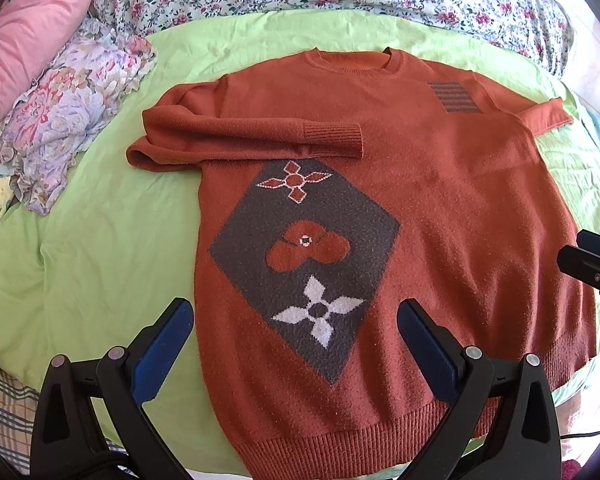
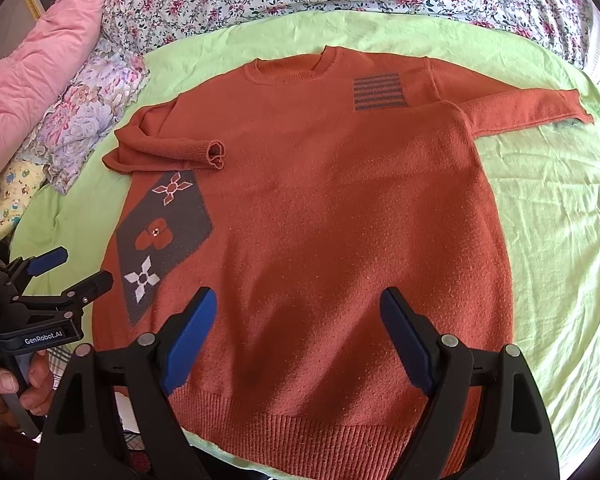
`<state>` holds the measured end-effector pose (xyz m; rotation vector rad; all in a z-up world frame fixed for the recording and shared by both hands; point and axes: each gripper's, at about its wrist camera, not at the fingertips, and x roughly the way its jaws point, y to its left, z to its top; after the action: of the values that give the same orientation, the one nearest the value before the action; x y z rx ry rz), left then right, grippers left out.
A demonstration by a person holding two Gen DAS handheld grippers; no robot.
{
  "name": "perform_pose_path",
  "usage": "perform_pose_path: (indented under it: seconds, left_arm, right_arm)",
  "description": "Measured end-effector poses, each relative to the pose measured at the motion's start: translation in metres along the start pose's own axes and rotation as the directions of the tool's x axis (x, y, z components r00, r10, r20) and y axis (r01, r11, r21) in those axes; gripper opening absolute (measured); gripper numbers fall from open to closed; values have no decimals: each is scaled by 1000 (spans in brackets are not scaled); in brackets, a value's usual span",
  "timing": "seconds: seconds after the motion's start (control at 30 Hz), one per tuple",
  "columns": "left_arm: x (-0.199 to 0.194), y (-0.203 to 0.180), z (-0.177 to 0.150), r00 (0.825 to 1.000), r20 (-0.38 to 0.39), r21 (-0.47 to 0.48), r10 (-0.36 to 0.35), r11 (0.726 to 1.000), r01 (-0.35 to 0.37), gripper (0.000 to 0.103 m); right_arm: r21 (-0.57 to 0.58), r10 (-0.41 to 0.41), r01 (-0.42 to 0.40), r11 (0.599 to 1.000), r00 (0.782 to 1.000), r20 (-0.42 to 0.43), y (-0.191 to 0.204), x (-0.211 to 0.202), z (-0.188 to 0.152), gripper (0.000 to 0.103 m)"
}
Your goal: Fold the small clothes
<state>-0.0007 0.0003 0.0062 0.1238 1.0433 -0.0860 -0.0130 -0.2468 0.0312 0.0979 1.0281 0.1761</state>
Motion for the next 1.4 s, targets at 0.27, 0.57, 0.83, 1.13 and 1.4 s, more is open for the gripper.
perform_pose_path:
  seconds: [0.27,0.57,0.83,1.13,1.4]
  left_arm:
    - [0,-5,2,997,-73,3,-7,1000,7,102]
    - [-2,-9,2,1000,-3,10,6,1000,-6,102]
    - [-3,-9,2,999,33,0,-5,1000,5,102]
    - [0,-7,6,999,35,-5,-17,1000,17,102]
    - [11,1,20,1000,-1,-7,21,1000,-21,102]
  right_arm:
    - [0,0,0,1000,1000,1,-1,-2,-1,84]
    - [4,-11,12,1000,999,-39,-2,-1,0,84]
    - [4,-5,5,1000,1000,-23,-2,-2,0,84]
    - [21,-6,7,1000,999,-45,-3,0,4,84]
    - [128,11,-8,992,1000,-27,-38,2,18,84]
